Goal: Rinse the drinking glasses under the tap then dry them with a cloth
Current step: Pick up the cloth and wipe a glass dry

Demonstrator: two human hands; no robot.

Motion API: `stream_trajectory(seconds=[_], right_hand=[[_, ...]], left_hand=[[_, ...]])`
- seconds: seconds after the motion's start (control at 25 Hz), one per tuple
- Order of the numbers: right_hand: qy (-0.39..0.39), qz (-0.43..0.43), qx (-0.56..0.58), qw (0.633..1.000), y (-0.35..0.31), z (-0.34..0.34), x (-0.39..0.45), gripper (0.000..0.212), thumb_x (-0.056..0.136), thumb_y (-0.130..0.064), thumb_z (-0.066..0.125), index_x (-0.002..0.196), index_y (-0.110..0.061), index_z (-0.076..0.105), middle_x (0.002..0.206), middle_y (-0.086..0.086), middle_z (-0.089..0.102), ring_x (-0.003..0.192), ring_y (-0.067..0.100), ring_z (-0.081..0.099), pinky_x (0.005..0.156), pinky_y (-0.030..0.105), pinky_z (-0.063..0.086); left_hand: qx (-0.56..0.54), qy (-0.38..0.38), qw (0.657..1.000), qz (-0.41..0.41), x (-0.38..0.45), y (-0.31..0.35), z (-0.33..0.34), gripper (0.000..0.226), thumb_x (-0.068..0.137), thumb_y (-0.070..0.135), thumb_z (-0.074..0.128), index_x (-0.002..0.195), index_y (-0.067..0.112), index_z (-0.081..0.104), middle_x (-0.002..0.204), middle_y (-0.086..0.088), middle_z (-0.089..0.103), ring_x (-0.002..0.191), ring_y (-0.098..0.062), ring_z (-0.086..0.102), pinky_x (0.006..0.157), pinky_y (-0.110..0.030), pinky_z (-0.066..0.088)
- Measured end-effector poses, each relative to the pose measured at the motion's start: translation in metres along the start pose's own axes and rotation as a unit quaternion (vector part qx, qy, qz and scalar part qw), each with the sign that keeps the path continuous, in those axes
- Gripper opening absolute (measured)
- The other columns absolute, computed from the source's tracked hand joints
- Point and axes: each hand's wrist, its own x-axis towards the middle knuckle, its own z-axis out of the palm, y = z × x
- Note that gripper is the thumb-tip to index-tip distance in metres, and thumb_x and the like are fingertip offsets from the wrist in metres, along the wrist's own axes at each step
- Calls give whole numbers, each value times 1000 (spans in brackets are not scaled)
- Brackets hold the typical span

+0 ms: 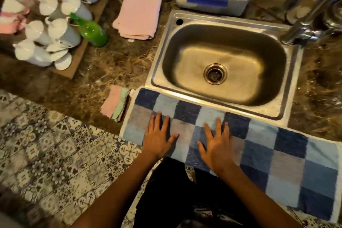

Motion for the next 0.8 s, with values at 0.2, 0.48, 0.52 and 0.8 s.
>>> stream_trajectory(seconds=[0.2, 0.48, 0.52, 0.8], right_hand=[[-24, -13, -12, 1000, -58, -3, 24, 75, 98, -52, 44, 159, -25, 9, 165, 17, -15, 151, 44, -8, 121, 55, 11], [-8, -38, -48, 998, -139, -11, 81, 65, 98, -44, 52, 153, -43, 18, 165, 14, -12, 149, 43, -1, 115, 57, 28], [-15, -32, -52, 998, -145, -11, 87, 67, 96, -43, 55, 152, -44, 18, 165, 13, -12, 149, 42, 1, 113, 57, 30], [-25, 3, -31, 999, -153, -2, 95, 72, 91, -37, 64, 150, -47, 23, 166, 9, -10, 149, 42, 2, 112, 60, 31]], left_hand=[[-108, 60, 992, 34, 12, -29, -34, 48, 97, 43, 57, 133, 12, 62, 146, -16, 52, 131, -37, 49, 103, -46, 46], [-197, 160, 938, -238, 57, -182, -124, 43, 83, 45, 76, 112, 15, 66, 114, -11, 65, 94, -24, 63, 83, -37, 55], [-207, 135, 938, -244, 65, -197, -129, 52, 77, 46, 81, 113, 13, 65, 114, -12, 64, 94, -25, 62, 83, -38, 55], [-231, 10, 951, -204, 102, -213, -128, 59, 69, 37, 89, 110, 13, 55, 108, -13, 70, 95, -33, 66, 82, -48, 57]])
